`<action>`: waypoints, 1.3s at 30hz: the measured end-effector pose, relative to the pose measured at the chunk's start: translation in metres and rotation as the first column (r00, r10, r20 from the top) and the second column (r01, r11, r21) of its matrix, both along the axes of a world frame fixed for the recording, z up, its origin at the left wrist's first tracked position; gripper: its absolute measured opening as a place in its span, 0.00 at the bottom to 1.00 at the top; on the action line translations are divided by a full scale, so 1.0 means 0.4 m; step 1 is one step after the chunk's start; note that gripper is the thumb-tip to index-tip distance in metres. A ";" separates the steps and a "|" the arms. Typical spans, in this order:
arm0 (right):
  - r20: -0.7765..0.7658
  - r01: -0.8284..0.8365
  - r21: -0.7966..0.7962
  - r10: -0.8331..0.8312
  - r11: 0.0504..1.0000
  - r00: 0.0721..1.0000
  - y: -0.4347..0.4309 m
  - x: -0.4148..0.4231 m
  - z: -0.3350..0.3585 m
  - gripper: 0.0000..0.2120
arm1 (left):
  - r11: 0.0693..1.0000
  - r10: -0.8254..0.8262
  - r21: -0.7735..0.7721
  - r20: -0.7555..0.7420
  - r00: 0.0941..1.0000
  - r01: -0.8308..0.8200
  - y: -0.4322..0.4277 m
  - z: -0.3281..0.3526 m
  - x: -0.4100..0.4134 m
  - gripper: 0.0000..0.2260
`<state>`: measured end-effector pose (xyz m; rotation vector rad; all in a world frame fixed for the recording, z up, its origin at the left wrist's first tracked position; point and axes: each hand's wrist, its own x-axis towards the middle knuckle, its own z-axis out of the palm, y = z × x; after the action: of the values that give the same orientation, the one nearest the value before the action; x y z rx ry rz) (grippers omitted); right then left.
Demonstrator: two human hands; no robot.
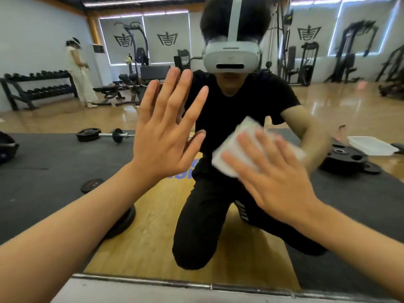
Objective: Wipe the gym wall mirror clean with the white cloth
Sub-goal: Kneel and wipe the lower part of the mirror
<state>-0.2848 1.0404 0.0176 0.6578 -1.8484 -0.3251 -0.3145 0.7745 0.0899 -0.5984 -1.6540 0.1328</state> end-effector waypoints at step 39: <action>0.100 0.080 -0.074 -0.072 0.994 0.992 -0.016 0.012 -0.258 0.28 | 0.989 -0.098 0.121 0.146 0.984 0.081 -0.007 -0.173 0.073 0.32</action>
<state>-0.2802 1.0342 -0.0856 0.5589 -1.9726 -0.2728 -0.2852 0.7718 0.0207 -0.6061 -1.7654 -0.0749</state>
